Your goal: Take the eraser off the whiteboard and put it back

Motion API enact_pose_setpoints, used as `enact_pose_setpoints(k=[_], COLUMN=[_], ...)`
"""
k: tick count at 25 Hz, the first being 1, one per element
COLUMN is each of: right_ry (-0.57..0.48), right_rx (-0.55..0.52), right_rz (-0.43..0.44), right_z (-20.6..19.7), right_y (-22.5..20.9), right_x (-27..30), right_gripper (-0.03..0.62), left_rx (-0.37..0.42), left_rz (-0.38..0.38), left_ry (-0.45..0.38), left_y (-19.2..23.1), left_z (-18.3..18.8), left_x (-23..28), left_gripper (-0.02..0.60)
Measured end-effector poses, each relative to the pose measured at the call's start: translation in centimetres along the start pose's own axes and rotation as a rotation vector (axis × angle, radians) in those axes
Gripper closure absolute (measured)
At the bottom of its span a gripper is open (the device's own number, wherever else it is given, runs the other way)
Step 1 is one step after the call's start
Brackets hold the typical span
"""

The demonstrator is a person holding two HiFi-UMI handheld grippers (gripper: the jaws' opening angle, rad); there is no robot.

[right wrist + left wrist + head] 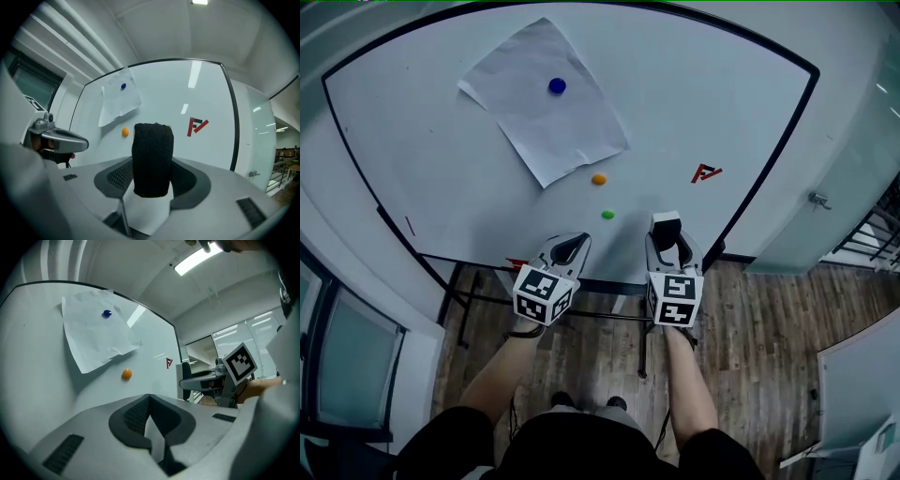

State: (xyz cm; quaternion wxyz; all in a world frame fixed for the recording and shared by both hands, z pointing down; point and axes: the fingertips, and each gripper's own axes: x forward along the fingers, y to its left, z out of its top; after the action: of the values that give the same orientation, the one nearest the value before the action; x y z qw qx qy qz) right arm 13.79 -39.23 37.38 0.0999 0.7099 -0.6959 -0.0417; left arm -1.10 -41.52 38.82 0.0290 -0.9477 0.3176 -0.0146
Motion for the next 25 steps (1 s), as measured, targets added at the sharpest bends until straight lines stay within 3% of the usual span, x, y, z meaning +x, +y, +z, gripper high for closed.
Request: enact_pose_setpoints(k=[25], right_ry=[0.139], right_rx=[0.033], right_rz=[-0.069], right_z=[-4.6], right_y=[-2.6], right_x=[7.8], right_gripper=[0.355], left_rx=[0.004], left_rz=[0.025], left_ry=[0.045], left_y=[1.9], left_z=[-1.7], left_x=[4.0], left_gripper=[0.561])
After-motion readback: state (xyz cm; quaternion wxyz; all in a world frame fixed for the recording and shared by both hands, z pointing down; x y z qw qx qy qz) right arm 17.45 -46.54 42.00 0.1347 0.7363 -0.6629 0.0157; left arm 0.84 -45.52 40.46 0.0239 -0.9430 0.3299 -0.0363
